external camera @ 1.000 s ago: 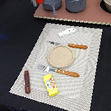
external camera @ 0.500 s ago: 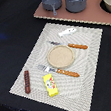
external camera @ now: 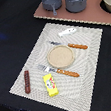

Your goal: Interact with the objects in diverse but meaningful ways.

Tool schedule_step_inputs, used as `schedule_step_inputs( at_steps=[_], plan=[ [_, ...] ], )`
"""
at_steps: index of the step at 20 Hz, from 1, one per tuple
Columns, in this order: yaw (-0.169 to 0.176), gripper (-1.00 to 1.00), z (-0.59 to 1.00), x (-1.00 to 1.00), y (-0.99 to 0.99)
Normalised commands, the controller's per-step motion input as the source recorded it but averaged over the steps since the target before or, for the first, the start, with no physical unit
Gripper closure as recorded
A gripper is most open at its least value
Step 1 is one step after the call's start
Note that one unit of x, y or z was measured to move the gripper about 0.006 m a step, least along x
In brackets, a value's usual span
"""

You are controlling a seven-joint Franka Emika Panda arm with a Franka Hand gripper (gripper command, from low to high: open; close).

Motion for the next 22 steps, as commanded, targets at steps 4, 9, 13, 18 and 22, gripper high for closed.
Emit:
schedule_step_inputs(
  at_steps=[4, 9, 13, 18, 22],
  plan=[
    [0.0, 1.0, -0.11, 0.16, 0.35],
    [0.0, 1.0, -0.07, 0.16, 0.39],
    [0.002, -1.0, 0.0, 0.19, 0.42],
    [0.005, -1.0, 0.0, 0.2, 0.41],
    [0.001, -1.0, 0.0, 0.2, 0.4]
  ],
)
